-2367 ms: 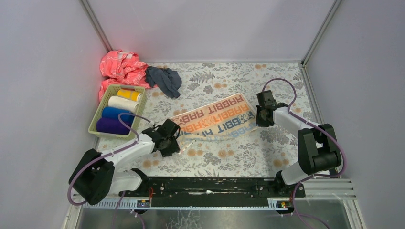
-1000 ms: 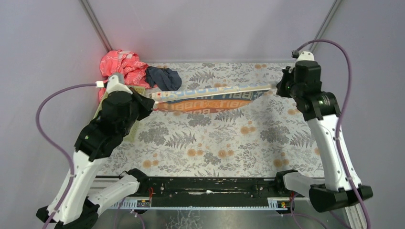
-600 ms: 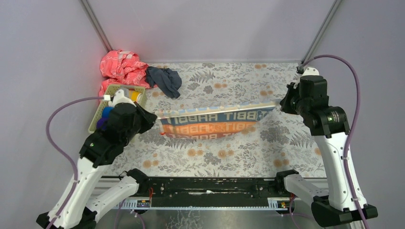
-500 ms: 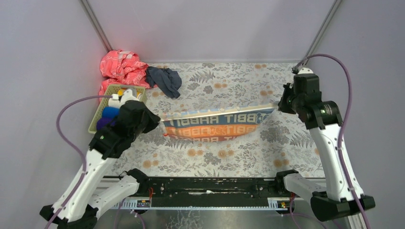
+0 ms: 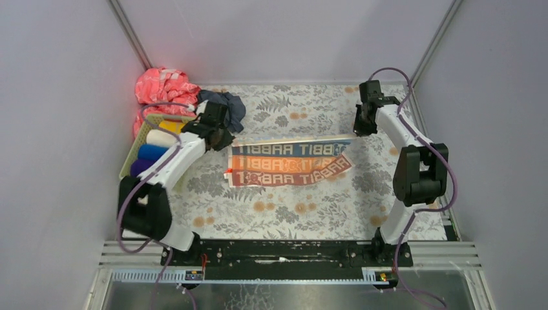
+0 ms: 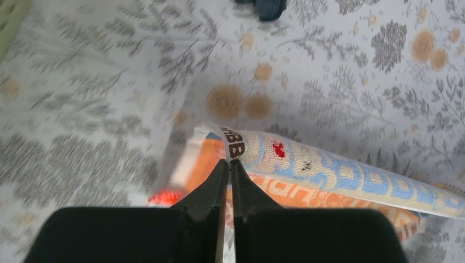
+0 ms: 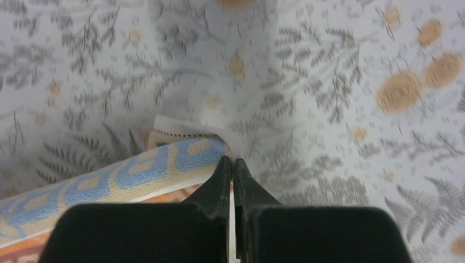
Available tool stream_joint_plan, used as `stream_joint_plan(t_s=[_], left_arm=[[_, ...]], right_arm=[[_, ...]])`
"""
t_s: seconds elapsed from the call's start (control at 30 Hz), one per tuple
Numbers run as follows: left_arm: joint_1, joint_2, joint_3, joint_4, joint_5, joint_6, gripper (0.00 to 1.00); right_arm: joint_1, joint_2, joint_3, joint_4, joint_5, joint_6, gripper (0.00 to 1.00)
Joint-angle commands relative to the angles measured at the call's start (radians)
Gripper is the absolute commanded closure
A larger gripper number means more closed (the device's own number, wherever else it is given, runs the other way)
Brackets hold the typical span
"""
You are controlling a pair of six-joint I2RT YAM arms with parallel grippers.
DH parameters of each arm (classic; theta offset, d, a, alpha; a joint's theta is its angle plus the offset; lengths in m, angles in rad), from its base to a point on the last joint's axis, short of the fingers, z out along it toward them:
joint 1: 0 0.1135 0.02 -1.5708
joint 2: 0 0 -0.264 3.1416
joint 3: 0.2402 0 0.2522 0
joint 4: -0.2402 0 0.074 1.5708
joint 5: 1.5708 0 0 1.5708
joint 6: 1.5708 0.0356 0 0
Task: Roll the towels
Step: Flatten out the towel at the center of the board.
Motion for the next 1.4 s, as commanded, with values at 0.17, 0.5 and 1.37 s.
stream_joint_plan(t_s=[0.17, 0.5, 1.37], left_arm=[[0.087, 0.378, 0.246, 0.21, 0.104, 0.099, 1.0], [0.165, 0.38, 0.198, 0.209, 0.168, 0.088, 1.0], [0.185, 0.412, 0.203, 0.169, 0.184, 0.114, 1.0]], right_arm=[[-0.081, 0.297, 0.296, 0.121, -0.089, -0.02, 1.0], [-0.095, 0.31, 0.291, 0.116, -0.214, -0.016, 0.89], [-0.118, 0.038, -0.36, 0.314, -0.423, 0.145, 0.49]])
